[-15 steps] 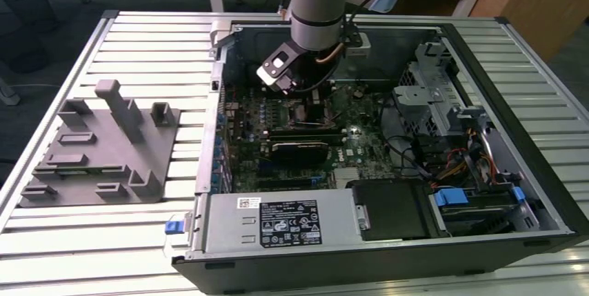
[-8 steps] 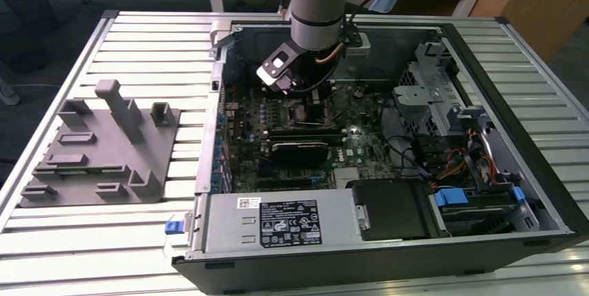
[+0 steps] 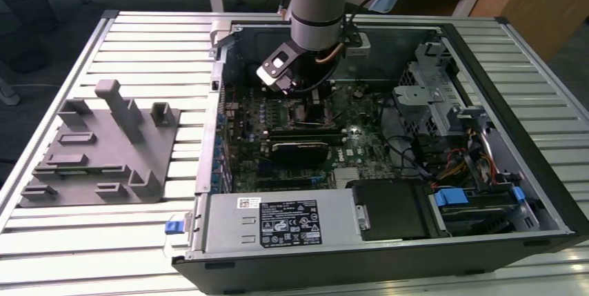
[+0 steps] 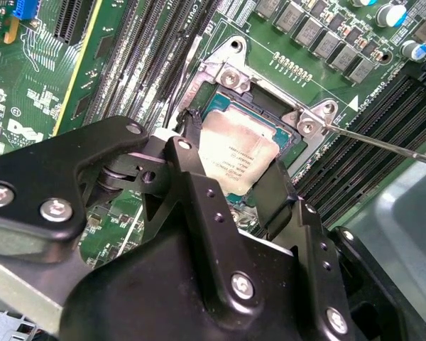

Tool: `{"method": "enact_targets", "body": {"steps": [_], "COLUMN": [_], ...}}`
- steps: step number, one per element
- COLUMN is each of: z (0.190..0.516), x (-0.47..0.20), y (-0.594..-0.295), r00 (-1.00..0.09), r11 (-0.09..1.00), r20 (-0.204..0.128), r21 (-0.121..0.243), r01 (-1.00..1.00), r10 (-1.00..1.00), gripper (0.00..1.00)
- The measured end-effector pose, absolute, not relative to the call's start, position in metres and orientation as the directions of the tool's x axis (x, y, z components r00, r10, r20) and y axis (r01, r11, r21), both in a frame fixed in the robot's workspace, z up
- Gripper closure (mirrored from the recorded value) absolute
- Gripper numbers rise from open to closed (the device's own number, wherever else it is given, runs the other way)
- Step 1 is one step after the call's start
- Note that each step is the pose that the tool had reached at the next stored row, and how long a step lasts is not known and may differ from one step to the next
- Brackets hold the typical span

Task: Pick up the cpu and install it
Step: 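Place the cpu into insertion slot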

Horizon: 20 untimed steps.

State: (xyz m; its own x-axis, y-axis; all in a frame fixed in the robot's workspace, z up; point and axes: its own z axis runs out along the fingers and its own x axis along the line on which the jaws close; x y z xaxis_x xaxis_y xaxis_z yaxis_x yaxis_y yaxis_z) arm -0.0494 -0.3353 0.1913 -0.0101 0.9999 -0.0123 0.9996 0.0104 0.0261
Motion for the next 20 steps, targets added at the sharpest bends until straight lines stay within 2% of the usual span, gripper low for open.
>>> {"method": "enact_targets", "body": {"steps": [5,6,20], "z": [0.1908,0.191,0.2004], "x": [-0.0493,-0.0494,-0.0494], "y": [-0.3351,-0.3352,-0.3353], "r00": [-0.01,-0.01,-0.01], "r11": [0.01,0.01,0.01], "r20": [-0.011,-0.012,-0.012], "r21": [0.027,0.027,0.026], "r01": [1.0,1.0,1.0], "r10": [1.0,1.0,1.0], "gripper": [0.45,0.39,0.39]}}
